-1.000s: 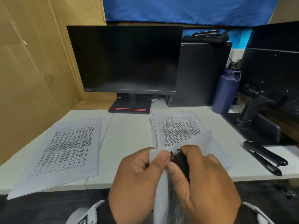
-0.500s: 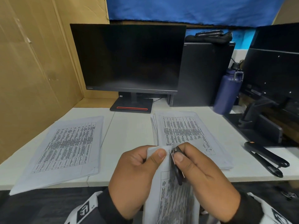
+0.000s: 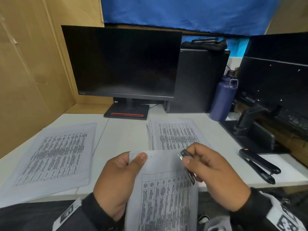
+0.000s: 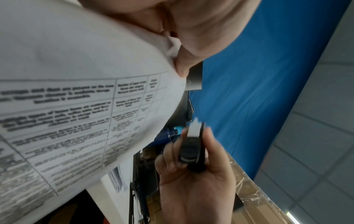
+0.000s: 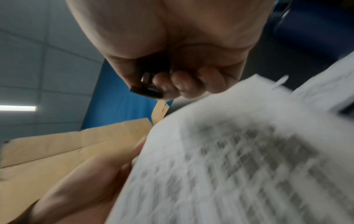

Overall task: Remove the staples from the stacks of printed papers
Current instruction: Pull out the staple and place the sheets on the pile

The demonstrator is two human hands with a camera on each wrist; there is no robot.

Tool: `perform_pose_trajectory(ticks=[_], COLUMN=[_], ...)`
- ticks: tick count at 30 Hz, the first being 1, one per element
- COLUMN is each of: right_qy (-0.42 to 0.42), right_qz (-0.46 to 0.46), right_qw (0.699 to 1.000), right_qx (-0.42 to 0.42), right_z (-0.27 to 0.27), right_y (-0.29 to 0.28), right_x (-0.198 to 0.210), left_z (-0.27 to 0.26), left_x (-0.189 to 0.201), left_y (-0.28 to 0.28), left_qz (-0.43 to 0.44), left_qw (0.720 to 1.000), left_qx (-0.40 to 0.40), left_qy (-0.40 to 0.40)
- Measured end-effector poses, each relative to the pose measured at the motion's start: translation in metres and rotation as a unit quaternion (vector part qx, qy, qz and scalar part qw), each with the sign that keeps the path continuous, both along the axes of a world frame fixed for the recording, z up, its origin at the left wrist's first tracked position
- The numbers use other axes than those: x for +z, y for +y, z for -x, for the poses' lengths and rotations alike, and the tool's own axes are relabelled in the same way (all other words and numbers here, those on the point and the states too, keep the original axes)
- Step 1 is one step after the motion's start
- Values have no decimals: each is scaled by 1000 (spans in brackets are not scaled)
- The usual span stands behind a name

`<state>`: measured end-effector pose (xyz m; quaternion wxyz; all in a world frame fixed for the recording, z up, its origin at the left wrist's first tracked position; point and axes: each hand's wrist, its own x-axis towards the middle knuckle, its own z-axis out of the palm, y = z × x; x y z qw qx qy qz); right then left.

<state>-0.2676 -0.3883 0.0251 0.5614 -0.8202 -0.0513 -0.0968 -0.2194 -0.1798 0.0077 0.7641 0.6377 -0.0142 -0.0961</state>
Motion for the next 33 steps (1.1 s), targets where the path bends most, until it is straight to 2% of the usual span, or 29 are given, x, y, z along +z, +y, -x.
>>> perform_pose_trajectory(ticks=[2, 3, 5, 7, 9, 13, 15, 17, 18, 20, 22, 23, 25, 28, 33], right_qy=[2, 28, 107, 194, 246, 264, 261, 171, 95, -78, -213, -253, -267, -242, -231], right_qz=[111, 179, 290, 352, 372, 365, 435, 516, 531, 506, 453, 426, 385, 366, 378], right_qw=[990, 973, 920, 868, 840, 839, 801, 764, 763, 795, 837, 853, 877, 892, 888], right_qx=[-87, -144, -240, -292, -308, -305, -319, -347, -355, -326, -219, -163, -106, -110, -121], right_z=[-6, -9, -15, -21, -24, -25, -26, -26, -22, -12, 2, 7, 14, 16, 14], right_y=[-28, -44, -77, -106, -128, -138, -129, -107, -91, -55, -17, 0, 26, 40, 42], right_x=[3, 1, -7, -24, -44, -58, -51, -31, -19, 1, 9, 8, 3, -5, -12], left_z=[-5, -6, -7, -7, -7, -6, -5, -5, -5, -4, -1, 1, 4, 8, 9], left_x=[1, 2, 4, 5, 6, 8, 9, 8, 8, 6, 5, 4, 2, -3, -4], left_y=[4, 5, 6, 7, 7, 6, 6, 6, 5, 4, 2, 1, -2, -4, -4], left_qz=[10, 14, 20, 26, 31, 35, 33, 30, 29, 32, 35, 36, 37, 33, 38], left_qw=[1000, 1000, 1000, 1000, 999, 999, 999, 1000, 999, 999, 999, 999, 998, 995, 992], left_qx=[7, 8, 10, 10, 5, -3, -5, -9, -12, -18, -26, -31, -46, -91, -122], left_qy=[7, 9, 9, 10, 11, 8, 1, -3, -4, -3, -4, -4, -2, 12, 9])
